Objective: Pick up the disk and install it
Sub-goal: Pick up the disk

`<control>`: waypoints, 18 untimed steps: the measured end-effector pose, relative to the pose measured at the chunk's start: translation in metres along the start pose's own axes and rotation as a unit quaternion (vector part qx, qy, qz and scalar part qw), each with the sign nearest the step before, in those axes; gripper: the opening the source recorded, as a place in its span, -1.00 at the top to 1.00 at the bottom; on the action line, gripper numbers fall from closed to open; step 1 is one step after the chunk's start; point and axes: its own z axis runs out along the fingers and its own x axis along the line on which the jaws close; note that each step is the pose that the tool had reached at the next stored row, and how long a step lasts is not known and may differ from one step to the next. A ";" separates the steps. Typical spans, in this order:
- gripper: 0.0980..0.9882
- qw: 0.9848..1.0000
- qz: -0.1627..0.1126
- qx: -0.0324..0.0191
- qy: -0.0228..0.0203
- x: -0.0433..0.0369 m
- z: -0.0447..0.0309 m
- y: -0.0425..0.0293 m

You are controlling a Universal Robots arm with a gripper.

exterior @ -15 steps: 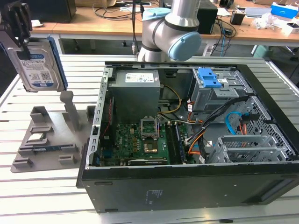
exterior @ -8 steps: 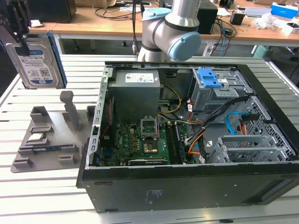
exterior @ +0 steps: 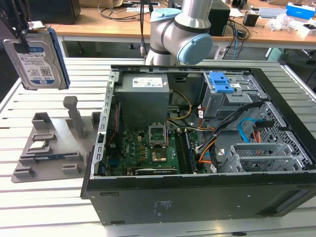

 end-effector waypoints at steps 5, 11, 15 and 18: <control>0.40 1.000 0.000 -0.001 0.000 -0.0008 -0.0080 -0.0002; 0.40 1.000 0.000 -0.002 0.000 -0.0016 -0.0159 -0.0006; 0.40 1.000 0.000 -0.002 0.000 -0.0020 -0.0202 -0.0009; 0.40 1.000 0.000 -0.003 0.000 -0.0022 -0.0253 -0.0012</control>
